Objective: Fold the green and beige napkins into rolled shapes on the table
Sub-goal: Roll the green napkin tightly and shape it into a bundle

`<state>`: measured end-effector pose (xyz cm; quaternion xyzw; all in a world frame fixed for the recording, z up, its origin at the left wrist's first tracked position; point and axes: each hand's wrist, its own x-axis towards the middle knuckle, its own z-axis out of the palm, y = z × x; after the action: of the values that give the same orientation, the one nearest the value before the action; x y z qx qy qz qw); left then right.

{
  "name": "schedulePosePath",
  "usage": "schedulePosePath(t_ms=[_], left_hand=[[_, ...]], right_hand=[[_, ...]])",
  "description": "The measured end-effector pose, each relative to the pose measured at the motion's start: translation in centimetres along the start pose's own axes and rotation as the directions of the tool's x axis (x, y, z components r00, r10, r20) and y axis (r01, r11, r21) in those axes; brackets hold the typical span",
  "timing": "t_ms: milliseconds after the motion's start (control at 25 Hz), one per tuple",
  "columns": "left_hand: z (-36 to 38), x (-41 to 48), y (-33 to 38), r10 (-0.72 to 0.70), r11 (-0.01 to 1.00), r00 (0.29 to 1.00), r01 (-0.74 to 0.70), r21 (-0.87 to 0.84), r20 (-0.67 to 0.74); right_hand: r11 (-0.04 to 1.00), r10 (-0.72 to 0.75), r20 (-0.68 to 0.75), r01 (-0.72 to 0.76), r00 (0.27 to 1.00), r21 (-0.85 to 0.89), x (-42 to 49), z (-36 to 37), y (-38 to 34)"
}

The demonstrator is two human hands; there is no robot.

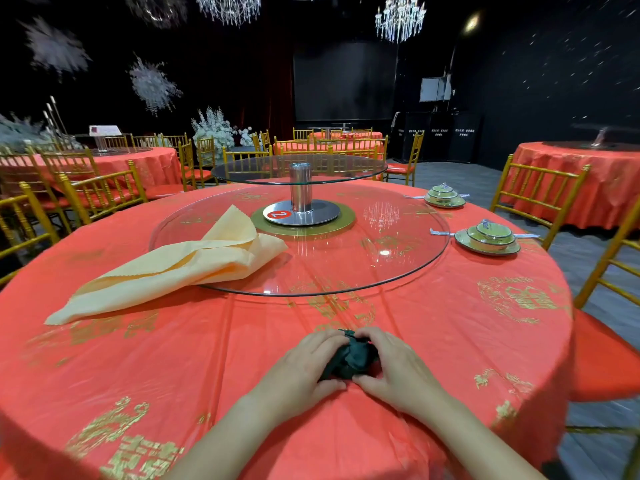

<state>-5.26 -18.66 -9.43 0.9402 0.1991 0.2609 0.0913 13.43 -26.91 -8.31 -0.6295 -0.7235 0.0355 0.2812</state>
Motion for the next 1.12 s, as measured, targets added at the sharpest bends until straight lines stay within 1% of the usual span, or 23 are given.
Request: schedulePosePath(t_ms=[80, 120, 160, 200, 240, 280, 320, 400, 440, 480, 520, 560, 600, 640, 680, 720, 760, 800, 840, 920, 1000, 1120], left_hand=[[-0.1, 0.5, -0.1, -0.022, 0.999, 1.000, 0.022, -0.034, -0.004], [-0.3, 0.9, 0.0, -0.059, 0.995, 0.998, 0.057, -0.080, -0.022], [-0.7, 1.3, 0.3, -0.127, 0.980, 0.991, 0.119, -0.162, -0.039], [-1.1, 1.7, 0.6, -0.227, 0.939, 0.973, 0.209, -0.272, -0.036], [-1.7, 2.3, 1.1, -0.325, 0.872, 0.945, 0.293, -0.392, -0.017], [-2.1, 2.9, 1.1, -0.417, 0.787, 0.908, 0.381, -0.486, 0.036], [-2.6, 3.4, 1.0, -0.494, 0.692, 0.862, 0.471, -0.547, 0.116], [-2.9, 3.9, 0.7, -0.610, 0.527, 0.734, 0.657, -0.540, 0.298], [-3.1, 3.9, 0.6, -0.639, 0.491, 0.682, 0.717, -0.494, 0.356], [-3.2, 3.9, 0.6, -0.657, 0.508, 0.653, 0.753, -0.418, 0.377], [-3.2, 3.9, 0.6, -0.672, 0.566, 0.649, 0.761, -0.316, 0.357], [-3.1, 3.7, 0.5, -0.684, 0.641, 0.667, 0.743, -0.192, 0.294], [-2.9, 3.6, 0.4, -0.668, 0.727, 0.721, 0.685, -0.048, 0.184], [-2.7, 3.5, 0.7, -0.605, 0.795, 0.795, 0.599, 0.098, 0.041], [-2.3, 3.7, 1.2, -0.501, 0.842, 0.864, 0.502, 0.199, -0.058], [-1.9, 3.9, 2.2, -0.382, 0.889, 0.919, 0.395, 0.231, -0.099], [-1.1, 4.1, 3.1, -0.307, 0.921, 0.948, 0.317, 0.228, -0.080], [-0.4, 4.2, 4.1, -0.279, 0.935, 0.959, 0.282, 0.216, -0.043], [0.3, 4.1, 4.6, -0.289, 0.931, 0.957, 0.281, 0.231, 0.004], [1.2, 3.7, 4.5, -0.313, 0.915, 0.948, 0.287, 0.283, 0.052], [1.7, 3.2, 4.0, -0.335, 0.894, 0.942, 0.306, 0.328, 0.032], [2.3, 2.9, 3.7, -0.313, 0.872, 0.948, 0.309, 0.380, -0.054]], right_hand=[[0.999, 0.031, -0.016, -0.031, 0.999, 0.022, 0.2, -0.2, 0.1], [0.992, 0.068, -0.030, -0.065, 0.997, 0.104, 0.4, -0.3, 0.1], [0.965, 0.127, -0.036, -0.116, 0.991, 0.235, 0.7, -0.5, 0.0], [0.907, 0.200, -0.026, -0.174, 0.980, 0.384, 1.1, -0.7, -0.2], [0.824, 0.261, 0.011, -0.228, 0.965, 0.519, 1.6, -1.2, -0.4], [0.737, 0.302, 0.064, -0.276, 0.951, 0.617, 2.1, -1.8, -0.5], [0.673, 0.330, 0.129, -0.329, 0.935, 0.663, 2.5, -2.3, -0.6], [0.598, 0.381, 0.239, -0.435, 0.893, 0.673, 2.8, -2.4, -0.8], [0.573, 0.420, 0.284, -0.495, 0.862, 0.653, 2.9, -2.1, -0.9], [0.562, 0.465, 0.316, -0.552, 0.827, 0.616, 2.8, -1.7, -1.0], [0.562, 0.505, 0.333, -0.597, 0.796, 0.572, 2.8, -1.3, -1.0], [0.571, 0.533, 0.337, -0.623, 0.776, 0.535, 2.8, -0.9, -1.1], [0.576, 0.548, 0.329, -0.632, 0.769, 0.519, 2.9, -0.7, -1.1], [0.575, 0.553, 0.320, -0.631, 0.769, 0.521, 3.1, -0.6, -1.1], [0.570, 0.553, 0.315, -0.626, 0.771, 0.533, 3.2, -0.6, -1.1], [0.566, 0.550, 0.314, -0.622, 0.774, 0.540, 3.4, -0.7, -1.0], [0.564, 0.549, 0.317, -0.623, 0.773, 0.543, 3.5, -0.8, -1.1], [0.557, 0.550, 0.326, -0.629, 0.769, 0.543, 3.5, -1.0, -1.2], [0.548, 0.551, 0.340, -0.638, 0.762, 0.541, 3.5, -1.1, -1.2], [0.553, 0.544, 0.357, -0.645, 0.759, 0.528, 3.4, -1.0, -0.8], [0.622, 0.557, 0.311, -0.635, 0.770, 0.458, 3.3, -0.9, 0.1], [0.786, 0.561, 0.152, -0.581, 0.814, 0.213, 2.8, -1.3, 1.1]])
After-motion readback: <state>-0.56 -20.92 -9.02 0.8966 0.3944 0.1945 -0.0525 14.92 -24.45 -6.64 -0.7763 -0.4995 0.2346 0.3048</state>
